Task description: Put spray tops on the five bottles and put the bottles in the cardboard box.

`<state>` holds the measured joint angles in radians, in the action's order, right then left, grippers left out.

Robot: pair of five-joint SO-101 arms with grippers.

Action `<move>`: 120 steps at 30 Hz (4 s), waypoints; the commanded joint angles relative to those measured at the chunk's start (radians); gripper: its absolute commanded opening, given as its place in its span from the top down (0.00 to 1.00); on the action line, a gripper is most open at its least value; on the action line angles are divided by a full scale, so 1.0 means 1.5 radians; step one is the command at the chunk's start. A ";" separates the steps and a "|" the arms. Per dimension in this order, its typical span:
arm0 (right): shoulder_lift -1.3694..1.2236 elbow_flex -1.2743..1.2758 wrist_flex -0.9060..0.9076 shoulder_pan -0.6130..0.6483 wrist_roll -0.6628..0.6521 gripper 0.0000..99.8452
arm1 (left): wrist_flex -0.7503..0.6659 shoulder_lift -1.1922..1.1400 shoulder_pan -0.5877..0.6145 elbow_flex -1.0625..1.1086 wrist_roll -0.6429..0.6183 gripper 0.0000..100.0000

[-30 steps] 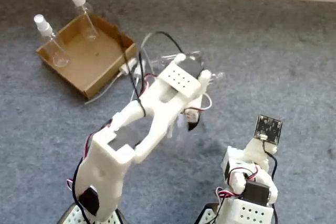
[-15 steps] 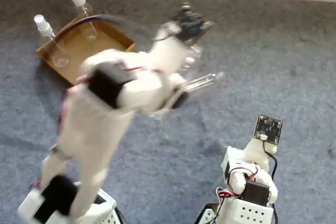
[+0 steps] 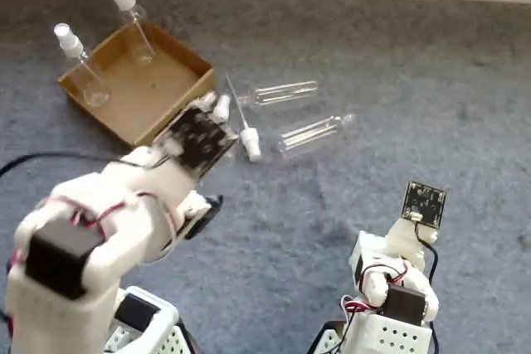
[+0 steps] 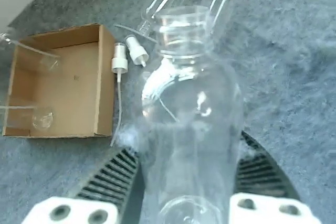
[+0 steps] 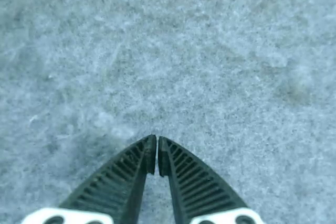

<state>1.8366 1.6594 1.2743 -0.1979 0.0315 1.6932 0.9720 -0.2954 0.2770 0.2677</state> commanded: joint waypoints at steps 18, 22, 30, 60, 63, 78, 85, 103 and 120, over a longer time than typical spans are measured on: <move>0.002 0.102 -0.025 -0.011 0.002 0.99 | -0.311 0.517 0.178 0.586 0.006 0.91; 0.002 0.032 -0.068 -0.026 0.002 0.99 | -0.362 0.561 0.175 0.673 0.003 0.91; 0.002 -0.113 -0.069 -0.043 -0.224 0.99 | -0.467 0.569 0.175 0.770 0.002 0.91; -0.177 -0.371 -0.017 0.063 -0.323 0.87 | -0.499 0.569 0.303 0.831 -0.105 0.91; -0.275 -0.444 -0.011 0.114 -0.288 0.87 | -0.498 0.569 0.304 0.831 -0.106 0.91; -0.690 -0.687 -0.018 0.405 -0.286 0.86 | -0.500 0.569 0.383 0.831 -0.106 0.91; -0.906 -0.836 -0.053 0.492 -0.284 0.86 | -0.498 0.569 0.385 0.832 -0.106 0.91; -1.428 -1.243 -0.055 0.512 -0.283 0.86 | -0.501 0.570 0.382 0.850 -0.104 0.91; -1.634 -1.412 -0.050 0.507 -0.283 0.85 | -0.502 0.570 0.381 0.861 -0.103 0.91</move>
<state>-0.6137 -0.3982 1.2114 0.5570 -0.3997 0.9597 1.8144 0.2662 1.5581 0.1266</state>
